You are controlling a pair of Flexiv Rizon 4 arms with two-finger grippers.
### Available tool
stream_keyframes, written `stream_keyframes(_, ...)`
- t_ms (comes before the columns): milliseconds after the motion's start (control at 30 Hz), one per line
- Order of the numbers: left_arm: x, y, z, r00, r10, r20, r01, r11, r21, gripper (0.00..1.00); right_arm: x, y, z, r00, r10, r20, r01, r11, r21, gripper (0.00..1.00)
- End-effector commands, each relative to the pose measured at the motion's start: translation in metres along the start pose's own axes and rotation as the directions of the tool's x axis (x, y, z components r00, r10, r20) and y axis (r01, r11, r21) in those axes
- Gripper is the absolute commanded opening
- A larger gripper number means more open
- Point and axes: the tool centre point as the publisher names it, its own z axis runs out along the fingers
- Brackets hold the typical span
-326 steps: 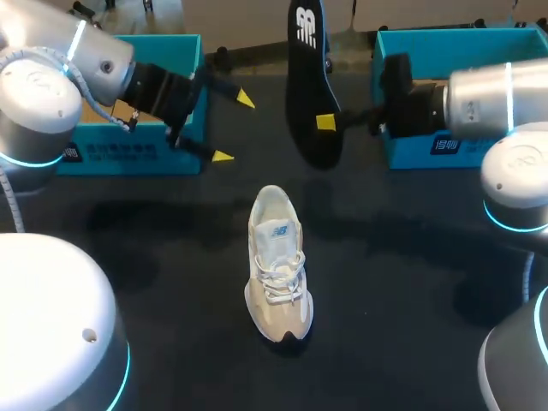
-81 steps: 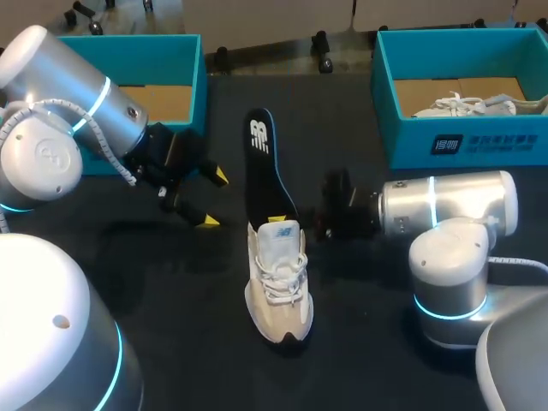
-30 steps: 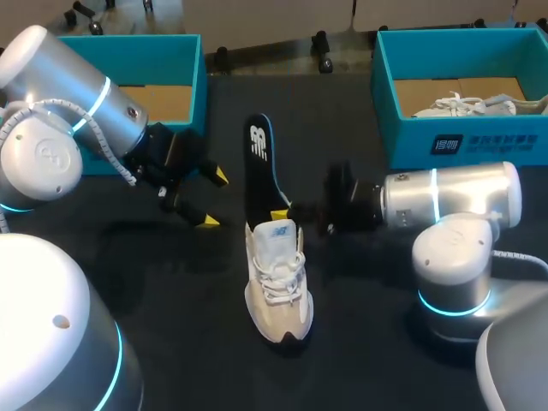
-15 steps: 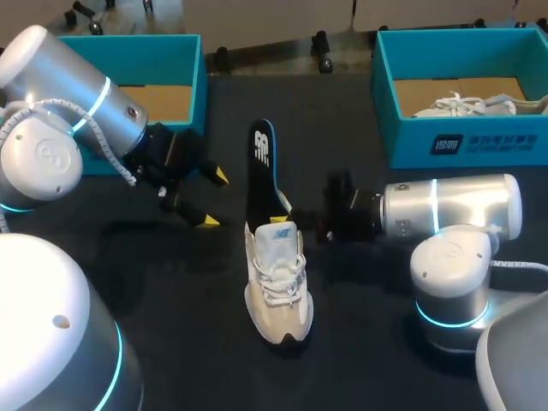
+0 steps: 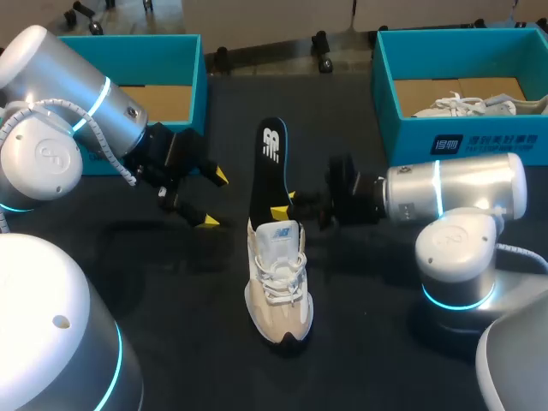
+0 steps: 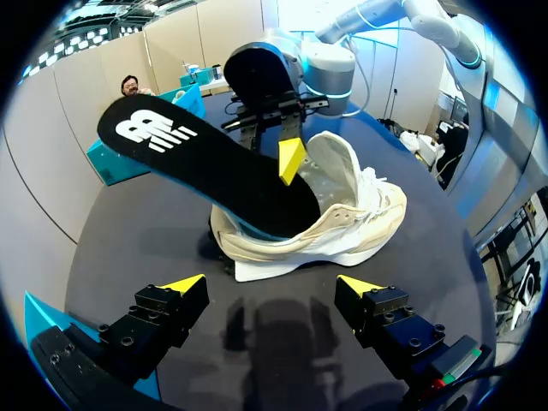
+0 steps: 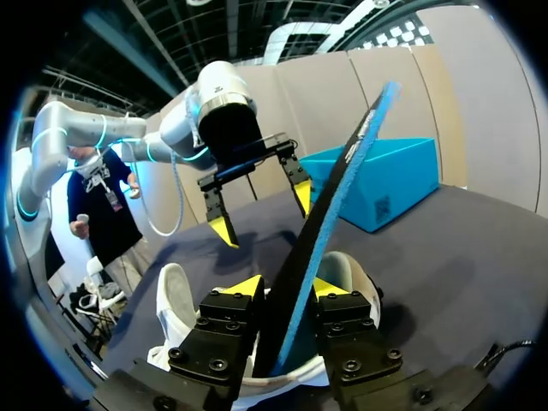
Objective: Take the shoe out of the shoebox, open the shoe tongue, remove and reinsert the insole, then place the shoe into the shoebox
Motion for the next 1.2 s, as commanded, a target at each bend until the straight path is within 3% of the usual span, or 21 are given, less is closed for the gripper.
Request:
stream_keyframes(33,0.000,-0.001,0.000,1.000,-0.001,0.000,0.001,1.000,-0.005,1.00,-0.010,0.010,0.001,0.998,0.009,-0.064,-0.007,1.000,0.022,0.20)
stream_keyframes(167,0.000,-0.001,0.000,1.000,-0.001,0.000,0.001,1.000,-0.005,1.00,-0.013,0.009,0.006,0.989,0.033,-0.145,-0.031,0.999,0.014,0.00)
stream_keyframes(333,0.000,-0.001,0.000,1.000,-0.001,0.000,0.001,1.000,-0.005,1.00,-0.012,0.002,0.010,0.976,0.065,-0.206,-0.065,0.998,0.010,0.00)
stream_keyframes(600,0.000,-0.001,0.000,1.000,-0.001,0.000,0.001,1.000,-0.005,1.00,-0.007,-0.005,0.017,0.938,0.138,-0.319,-0.120,0.990,0.077,0.00)
stream_keyframes(867,0.000,-0.001,0.000,1.000,-0.001,0.000,0.001,1.000,-0.005,1.00,0.006,-0.018,0.020,0.923,0.199,-0.331,-0.163,0.978,0.133,0.00)
stream_keyframes(1200,0.000,-0.001,0.000,1.000,-0.001,0.000,0.001,1.000,-0.005,1.00,0.019,-0.033,0.016,0.924,0.245,-0.294,-0.209,0.966,0.149,0.00)
